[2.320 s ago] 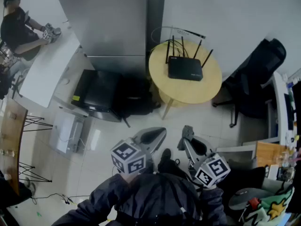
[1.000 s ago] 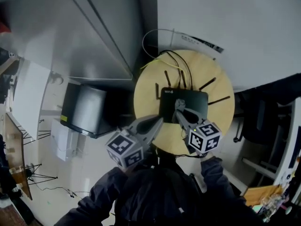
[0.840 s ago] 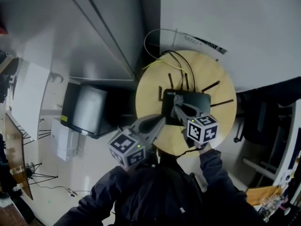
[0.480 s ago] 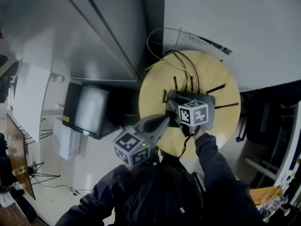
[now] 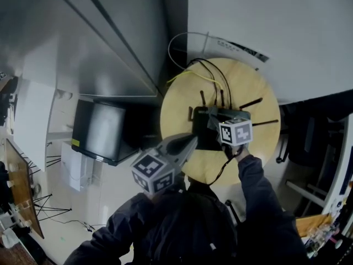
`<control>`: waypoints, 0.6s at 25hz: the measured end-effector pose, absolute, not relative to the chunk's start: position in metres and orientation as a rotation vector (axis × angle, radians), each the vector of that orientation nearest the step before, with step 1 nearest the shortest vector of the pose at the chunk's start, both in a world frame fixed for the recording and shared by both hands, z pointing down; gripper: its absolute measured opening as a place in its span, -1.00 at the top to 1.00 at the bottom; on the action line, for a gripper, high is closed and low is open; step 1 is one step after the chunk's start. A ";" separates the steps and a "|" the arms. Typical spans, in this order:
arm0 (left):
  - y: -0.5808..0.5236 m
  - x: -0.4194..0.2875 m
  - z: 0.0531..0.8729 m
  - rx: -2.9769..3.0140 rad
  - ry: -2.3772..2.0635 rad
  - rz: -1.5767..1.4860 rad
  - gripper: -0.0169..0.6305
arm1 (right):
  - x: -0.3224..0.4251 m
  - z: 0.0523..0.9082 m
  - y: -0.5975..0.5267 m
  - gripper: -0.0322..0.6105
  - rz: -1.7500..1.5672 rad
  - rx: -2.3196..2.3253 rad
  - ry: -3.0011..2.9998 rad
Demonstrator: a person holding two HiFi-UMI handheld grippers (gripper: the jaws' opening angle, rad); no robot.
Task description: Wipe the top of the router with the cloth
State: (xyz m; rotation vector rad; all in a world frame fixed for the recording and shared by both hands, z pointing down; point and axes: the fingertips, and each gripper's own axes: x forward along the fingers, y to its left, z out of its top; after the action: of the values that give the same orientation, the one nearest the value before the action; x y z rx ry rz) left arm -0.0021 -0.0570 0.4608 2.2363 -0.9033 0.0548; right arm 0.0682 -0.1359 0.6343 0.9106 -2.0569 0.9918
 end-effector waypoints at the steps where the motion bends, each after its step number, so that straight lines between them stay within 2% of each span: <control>1: -0.057 -0.001 0.461 2.238 -0.898 0.055 0.97 | 0.080 0.635 -0.136 0.68 0.993 0.933 -2.045; 8: -0.055 0.007 0.461 2.256 -0.861 0.069 0.97 | 0.157 0.636 -0.135 0.68 0.985 1.106 -1.957; 15: -0.050 0.012 0.460 2.263 -0.843 0.075 0.97 | 0.203 0.637 -0.129 0.68 0.972 1.236 -1.875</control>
State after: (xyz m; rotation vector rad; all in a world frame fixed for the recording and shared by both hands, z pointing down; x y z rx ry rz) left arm 0.0119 -0.0498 0.4602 2.2629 -0.8428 0.0748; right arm 0.2029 -0.1290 0.6369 1.2356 -1.8745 0.9724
